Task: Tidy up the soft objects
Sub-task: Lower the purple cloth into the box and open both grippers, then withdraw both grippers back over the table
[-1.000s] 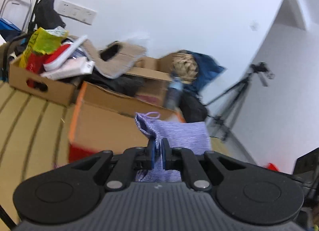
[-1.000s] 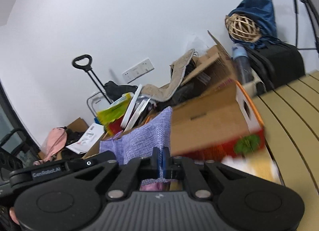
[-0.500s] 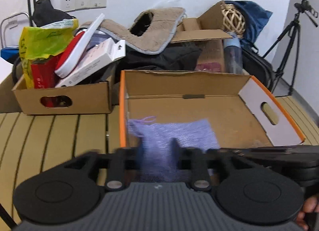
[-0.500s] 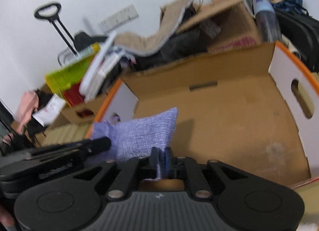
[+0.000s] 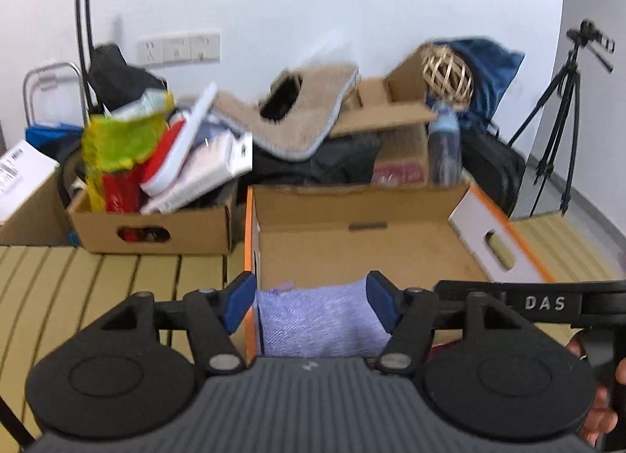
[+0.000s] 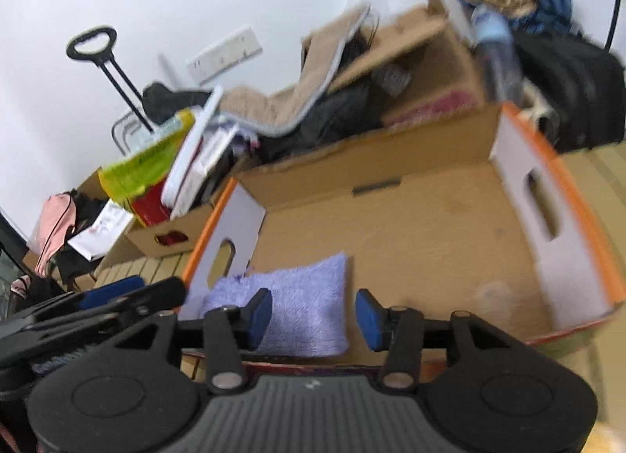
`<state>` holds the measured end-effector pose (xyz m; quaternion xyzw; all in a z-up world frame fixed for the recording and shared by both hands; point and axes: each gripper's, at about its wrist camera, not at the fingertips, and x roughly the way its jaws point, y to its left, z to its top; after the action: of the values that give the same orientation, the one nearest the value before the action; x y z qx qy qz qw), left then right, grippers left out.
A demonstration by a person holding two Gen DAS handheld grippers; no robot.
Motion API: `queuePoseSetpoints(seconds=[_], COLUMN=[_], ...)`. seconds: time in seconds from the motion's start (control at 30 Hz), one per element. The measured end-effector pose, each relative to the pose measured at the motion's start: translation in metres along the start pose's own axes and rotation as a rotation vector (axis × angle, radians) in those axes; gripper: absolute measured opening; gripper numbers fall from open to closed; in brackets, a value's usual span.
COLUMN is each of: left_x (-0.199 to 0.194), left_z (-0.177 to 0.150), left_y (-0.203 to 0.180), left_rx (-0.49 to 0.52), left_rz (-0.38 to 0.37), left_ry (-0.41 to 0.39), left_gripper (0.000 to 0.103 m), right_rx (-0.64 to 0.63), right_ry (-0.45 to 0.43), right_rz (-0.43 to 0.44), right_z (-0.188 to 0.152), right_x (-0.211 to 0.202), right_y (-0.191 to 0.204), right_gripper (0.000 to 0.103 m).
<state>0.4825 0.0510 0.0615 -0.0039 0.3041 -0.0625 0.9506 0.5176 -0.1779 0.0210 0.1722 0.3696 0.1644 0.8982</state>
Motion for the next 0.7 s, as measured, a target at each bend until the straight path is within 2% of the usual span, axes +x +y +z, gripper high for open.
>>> queuePoseSetpoints(seconds=[0.1, 0.17, 0.27, 0.3, 0.37, 0.47, 0.53, 0.7], left_x=[-0.041, -0.072, -0.127, -0.147, -0.184, -0.231, -0.258, -0.298], left_z=[-0.004, -0.013, -0.036, -0.047, -0.07, -0.108, -0.14, -0.214], left_y=[-0.011, -0.017, -0.024, -0.026, -0.033, -0.046, -0.056, -0.079], left_rx=[0.002, -0.011, -0.032, -0.034, -0.037, -0.047, -0.043, -0.045], left_rz=[0.034, 0.06, 0.084, 0.093, 0.115, 0.12, 0.116, 0.11], left_ry=[-0.068, -0.12, -0.21, -0.235, -0.281, -0.35, -0.376, -0.393], left_gripper=[0.07, 0.082, 0.087, 0.089, 0.094, 0.101, 0.103, 0.103], right_rx=[-0.019, -0.044, -0.12, -0.158, -0.207, -0.23, -0.198, -0.098], right_ry=[-0.079, -0.125, -0.192, -0.233, -0.304, -0.409, -0.451, -0.468], right_rz=[-0.041, -0.076, -0.109, -0.125, -0.165, -0.206, -0.212, -0.192], right_z=[-0.001, -0.008, -0.029, -0.041, -0.064, -0.107, -0.137, -0.219], right_x=[-0.043, -0.075, -0.126, -0.147, -0.183, -0.231, -0.256, -0.292], right_y=[-0.001, 0.001, 0.003, 0.004, 0.005, 0.002, -0.006, -0.018], right_gripper=[0.056, 0.059, 0.069, 0.072, 0.085, 0.09, 0.092, 0.092])
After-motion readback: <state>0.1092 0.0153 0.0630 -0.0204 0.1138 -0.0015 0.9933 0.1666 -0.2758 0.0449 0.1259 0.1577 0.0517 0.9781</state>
